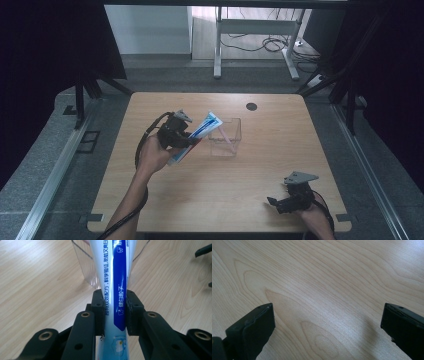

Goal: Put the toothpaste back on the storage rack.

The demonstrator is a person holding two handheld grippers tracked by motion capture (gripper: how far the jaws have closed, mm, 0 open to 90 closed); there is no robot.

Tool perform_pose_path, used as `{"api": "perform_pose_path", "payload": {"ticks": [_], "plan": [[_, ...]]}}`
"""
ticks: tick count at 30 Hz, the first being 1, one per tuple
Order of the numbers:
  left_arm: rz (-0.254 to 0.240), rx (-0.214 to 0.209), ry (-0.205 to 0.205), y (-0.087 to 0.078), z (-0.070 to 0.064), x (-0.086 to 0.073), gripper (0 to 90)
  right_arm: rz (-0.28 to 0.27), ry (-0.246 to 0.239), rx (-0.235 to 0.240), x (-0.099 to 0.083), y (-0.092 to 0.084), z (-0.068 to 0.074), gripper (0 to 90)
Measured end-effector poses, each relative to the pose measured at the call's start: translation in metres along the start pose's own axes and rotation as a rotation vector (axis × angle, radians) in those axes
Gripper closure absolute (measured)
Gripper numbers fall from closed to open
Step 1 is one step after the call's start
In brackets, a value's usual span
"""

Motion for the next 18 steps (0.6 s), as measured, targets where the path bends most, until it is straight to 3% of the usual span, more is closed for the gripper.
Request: {"api": "perform_pose_path", "payload": {"ticks": [18], "plan": [[-0.06,-0.006,0.002,0.014,0.001,0.031,73.1,-0.004,0.0,0.001,0.0,0.0,0.0,0.0]]}}
Point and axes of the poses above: each handheld gripper's, and its own axes: y roughly forward along the jaws, x roughly out of its top, z roughly to its left, the point moved 5 cm from there along y, roughly forward along the jaws, and after that the axes turned 1 degree about y, right-handed, at the moved point
